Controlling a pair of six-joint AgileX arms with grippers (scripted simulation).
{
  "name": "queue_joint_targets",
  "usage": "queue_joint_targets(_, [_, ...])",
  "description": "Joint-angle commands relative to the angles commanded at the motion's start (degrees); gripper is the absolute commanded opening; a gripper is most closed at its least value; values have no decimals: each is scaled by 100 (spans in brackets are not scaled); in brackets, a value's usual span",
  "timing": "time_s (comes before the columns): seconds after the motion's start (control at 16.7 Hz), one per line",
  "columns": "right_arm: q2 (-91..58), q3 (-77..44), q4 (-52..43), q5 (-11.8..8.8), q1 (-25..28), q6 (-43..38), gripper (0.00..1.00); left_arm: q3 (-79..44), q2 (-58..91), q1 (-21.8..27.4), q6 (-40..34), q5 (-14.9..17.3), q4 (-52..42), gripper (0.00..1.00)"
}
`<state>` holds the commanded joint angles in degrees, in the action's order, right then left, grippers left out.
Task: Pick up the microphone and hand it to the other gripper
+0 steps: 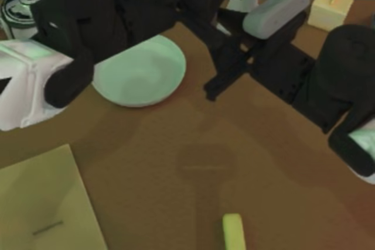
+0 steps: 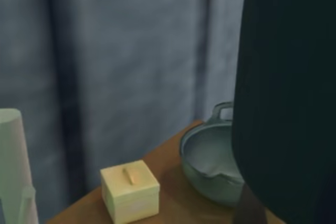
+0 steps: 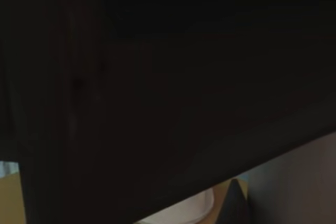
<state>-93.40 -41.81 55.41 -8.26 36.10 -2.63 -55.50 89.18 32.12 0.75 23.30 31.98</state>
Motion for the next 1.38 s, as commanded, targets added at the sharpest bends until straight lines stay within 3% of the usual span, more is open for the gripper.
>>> queue_joint_targets(0.6, [0,0,0,0,0,0,98,0,0,0,0,0,0,0])
queue_joint_targets(1.2, [19,19,-2,-4,-4,0,100,9,-7,-12,3,7,-3,0])
queue_joint_targets(1.38, [426,424,-20,-60,-76,-4,100,149,-120,-257,-37,215,-40,0])
